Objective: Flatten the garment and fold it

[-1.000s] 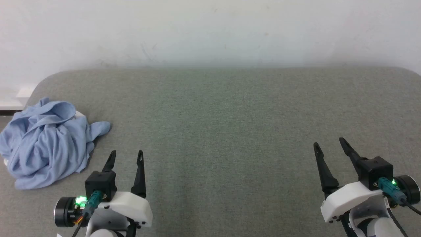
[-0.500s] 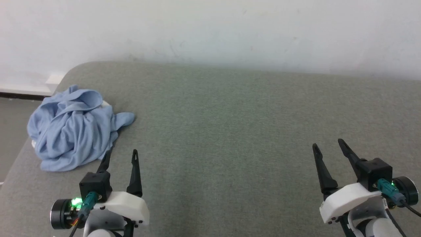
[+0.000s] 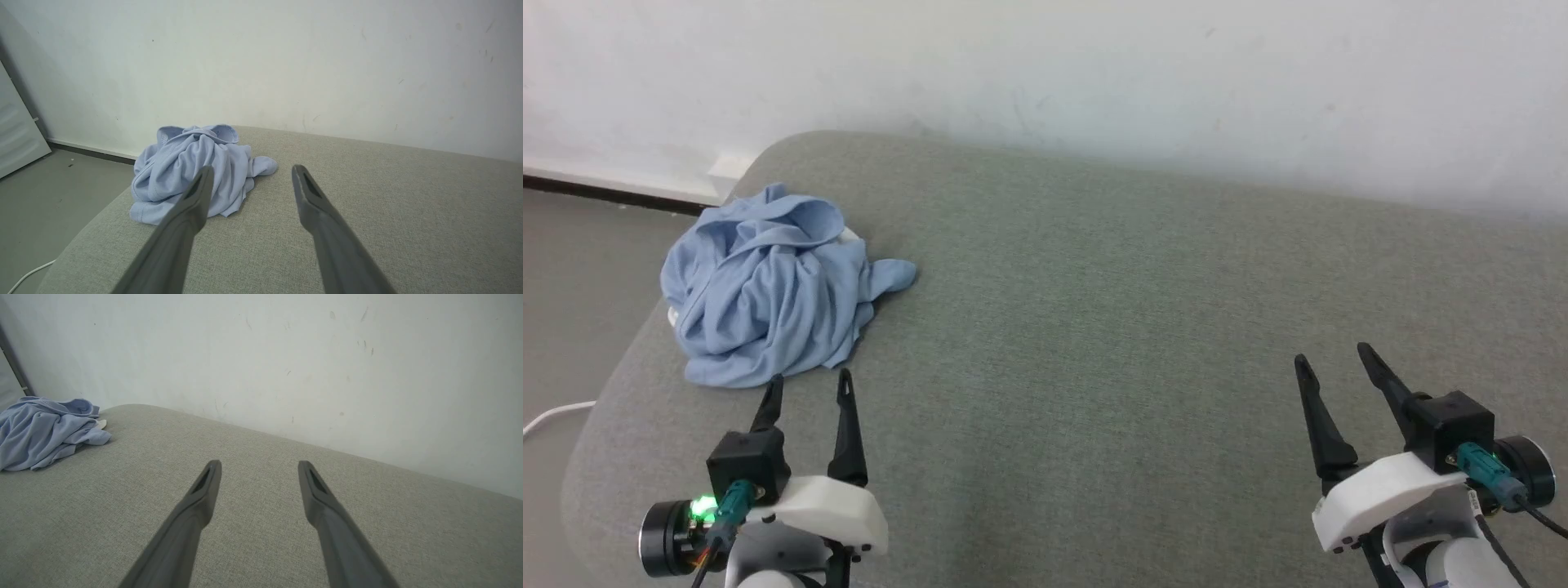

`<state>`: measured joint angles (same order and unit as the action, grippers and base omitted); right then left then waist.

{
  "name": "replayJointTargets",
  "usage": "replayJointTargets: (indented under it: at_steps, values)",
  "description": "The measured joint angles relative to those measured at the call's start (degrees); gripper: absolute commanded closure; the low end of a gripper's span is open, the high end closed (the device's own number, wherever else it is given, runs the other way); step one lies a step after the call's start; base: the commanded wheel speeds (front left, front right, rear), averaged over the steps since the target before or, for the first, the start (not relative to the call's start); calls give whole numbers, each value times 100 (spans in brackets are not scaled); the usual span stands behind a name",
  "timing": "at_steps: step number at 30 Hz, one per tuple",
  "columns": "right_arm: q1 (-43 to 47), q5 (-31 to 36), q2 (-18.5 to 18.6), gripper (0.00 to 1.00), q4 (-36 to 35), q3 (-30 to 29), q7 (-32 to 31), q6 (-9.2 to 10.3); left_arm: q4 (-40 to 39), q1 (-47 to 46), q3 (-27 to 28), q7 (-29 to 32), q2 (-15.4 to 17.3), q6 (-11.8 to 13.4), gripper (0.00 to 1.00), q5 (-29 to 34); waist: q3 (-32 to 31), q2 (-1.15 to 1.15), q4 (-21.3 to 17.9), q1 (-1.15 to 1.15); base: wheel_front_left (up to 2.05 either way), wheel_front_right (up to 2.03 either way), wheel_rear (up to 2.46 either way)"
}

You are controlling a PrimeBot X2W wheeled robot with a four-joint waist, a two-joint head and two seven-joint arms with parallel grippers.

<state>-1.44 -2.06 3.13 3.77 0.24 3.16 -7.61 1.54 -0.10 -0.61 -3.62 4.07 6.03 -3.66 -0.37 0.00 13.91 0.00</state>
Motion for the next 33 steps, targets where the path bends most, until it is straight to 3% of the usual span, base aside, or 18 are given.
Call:
replayJointTargets:
  at_steps: [33]
  values:
    - [-97, -155, -2, 0, 275, 59, 293, 0, -30, 132, -67, -307, 166, 432, 0, -344, -37, 0, 978, 0, 0, 0, 0]
